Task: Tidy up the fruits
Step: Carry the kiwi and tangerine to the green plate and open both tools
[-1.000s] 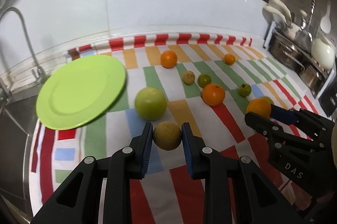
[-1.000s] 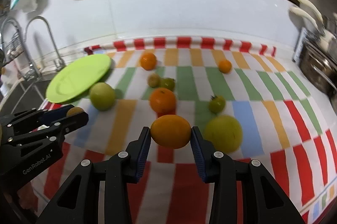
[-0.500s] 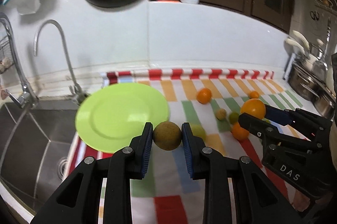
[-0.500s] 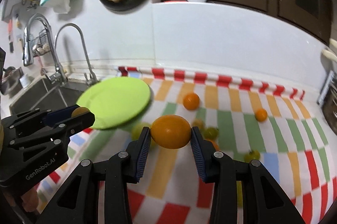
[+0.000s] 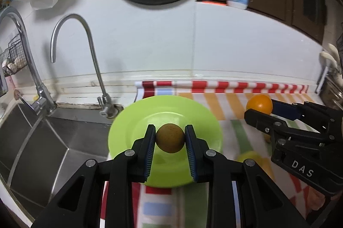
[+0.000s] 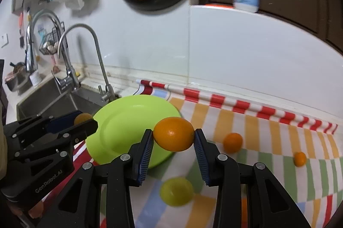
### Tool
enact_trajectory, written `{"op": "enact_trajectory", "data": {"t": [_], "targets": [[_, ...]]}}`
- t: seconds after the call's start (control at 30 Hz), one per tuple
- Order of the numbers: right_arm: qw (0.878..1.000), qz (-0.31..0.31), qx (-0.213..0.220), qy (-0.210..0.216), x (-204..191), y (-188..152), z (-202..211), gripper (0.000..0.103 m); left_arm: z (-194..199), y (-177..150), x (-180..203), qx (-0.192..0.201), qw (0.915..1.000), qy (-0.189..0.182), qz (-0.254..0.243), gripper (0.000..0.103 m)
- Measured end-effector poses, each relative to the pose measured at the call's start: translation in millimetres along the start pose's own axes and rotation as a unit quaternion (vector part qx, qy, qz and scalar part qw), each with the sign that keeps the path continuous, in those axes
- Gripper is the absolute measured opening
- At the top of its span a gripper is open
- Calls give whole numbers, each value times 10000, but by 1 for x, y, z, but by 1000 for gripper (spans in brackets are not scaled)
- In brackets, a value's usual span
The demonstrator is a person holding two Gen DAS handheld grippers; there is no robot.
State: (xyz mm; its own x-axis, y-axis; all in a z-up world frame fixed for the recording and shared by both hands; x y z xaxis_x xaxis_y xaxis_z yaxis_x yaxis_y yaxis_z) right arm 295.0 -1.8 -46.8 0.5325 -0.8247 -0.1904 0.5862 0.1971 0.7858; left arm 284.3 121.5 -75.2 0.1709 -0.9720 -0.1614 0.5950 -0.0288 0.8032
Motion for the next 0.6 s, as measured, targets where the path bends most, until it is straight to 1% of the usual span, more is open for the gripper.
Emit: {"op": "enact_trajectory", "data": {"t": [0.1, 0.23, 0.3, 0.4, 0.43, 0.53, 0.6], "targets": [[9998, 60, -162, 133, -5, 4, -23, 40, -19, -2, -6, -164, 9999, 40, 9, 28], [9985, -5, -434, 346, -9, 2, -53, 40, -39, -8, -11, -386, 9992, 82, -16, 28], [9976, -3, -561, 408, -10, -1, -64, 40, -50, -12, -12, -521, 9986, 74, -16, 28], [9967, 20, -669, 452, -11, -4, -76, 40, -58, -16, -14, -621, 9980, 96, -10, 28], [9966, 32, -687, 460, -11, -5, -78, 40, -60, -17, -15, -656, 9978, 94, -11, 29], [9965, 35, -692, 462, -10, -4, -84, 40, -61, -16, -16, -663, 9977, 113, 10, 42], [9968, 56, -654, 456, -10, -2, -83, 42, -59, -14, -19, -614, 9980, 165, 23, 46]]}}
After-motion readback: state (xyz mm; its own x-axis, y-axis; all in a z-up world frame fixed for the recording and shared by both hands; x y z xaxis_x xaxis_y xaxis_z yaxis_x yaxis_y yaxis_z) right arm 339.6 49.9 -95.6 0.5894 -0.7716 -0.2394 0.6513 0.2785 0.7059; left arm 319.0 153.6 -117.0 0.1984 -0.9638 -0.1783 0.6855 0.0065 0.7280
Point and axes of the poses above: each gripper's, at about its wrist camera, not at the fingertips, and z roughly against the way its jaws point, x to its right, y to its top, the point moved 8 cm from there along -z, roughly the way its jaws point, and after that the axes turned 15 degrees about y, right-handed, at the moved point
